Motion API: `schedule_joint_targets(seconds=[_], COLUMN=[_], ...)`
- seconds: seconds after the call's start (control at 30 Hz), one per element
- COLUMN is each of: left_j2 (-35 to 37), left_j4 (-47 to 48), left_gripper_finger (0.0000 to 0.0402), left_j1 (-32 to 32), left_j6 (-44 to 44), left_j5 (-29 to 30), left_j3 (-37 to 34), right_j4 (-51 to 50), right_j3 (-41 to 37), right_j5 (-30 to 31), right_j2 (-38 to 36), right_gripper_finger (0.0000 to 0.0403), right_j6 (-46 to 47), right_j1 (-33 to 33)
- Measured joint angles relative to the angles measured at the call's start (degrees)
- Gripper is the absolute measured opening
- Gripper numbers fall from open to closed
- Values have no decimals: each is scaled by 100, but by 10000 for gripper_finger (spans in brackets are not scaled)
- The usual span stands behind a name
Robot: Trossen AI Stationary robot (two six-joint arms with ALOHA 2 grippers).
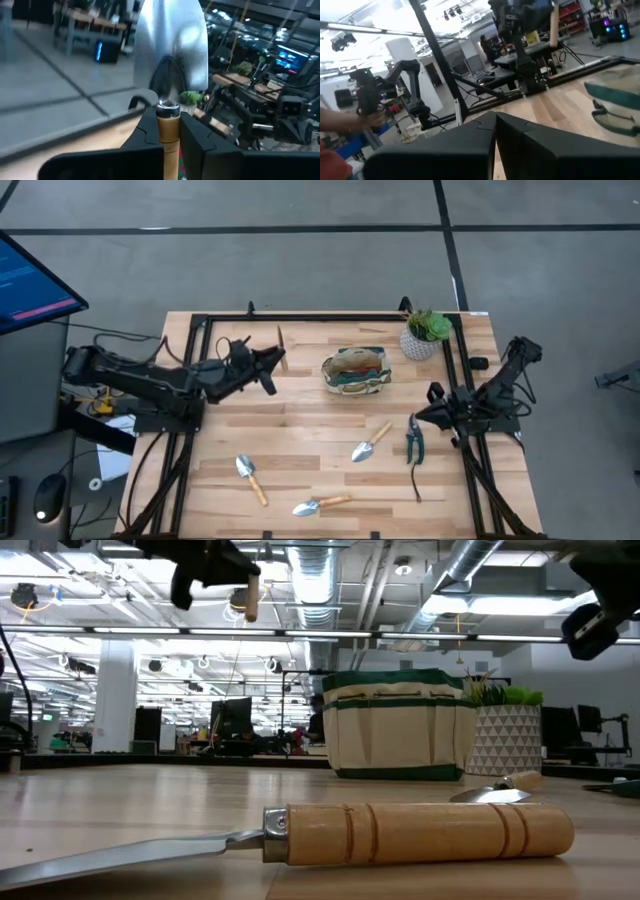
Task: Pick & Place Garden tools in Gardening bag
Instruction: Put the trowel into the gardening bag
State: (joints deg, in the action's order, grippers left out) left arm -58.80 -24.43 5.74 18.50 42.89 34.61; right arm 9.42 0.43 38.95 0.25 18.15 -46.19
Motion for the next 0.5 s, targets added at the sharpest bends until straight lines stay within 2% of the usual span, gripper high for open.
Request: schedule_joint_targets(seconds=[0.13,0.33,0.5], left_j2=[-362,-980,-1270], left_j4=[-779,-1928,-2424], left_gripper_finger=[7,7,7], left_j1=[-365,-1317,-2326], left_j6=[-540,-763,-629], left_j5=[-659,-2324,-3738], left_j3=[0,0,0], right_j4=[1,-23,-26], right_j3=[0,-2,-2], right_j5=[105,717,764], right_j2=[0,0,0], right_gripper_finger=[15,13,11], right_j6=[142,336,337], right_j1=[124,264,337])
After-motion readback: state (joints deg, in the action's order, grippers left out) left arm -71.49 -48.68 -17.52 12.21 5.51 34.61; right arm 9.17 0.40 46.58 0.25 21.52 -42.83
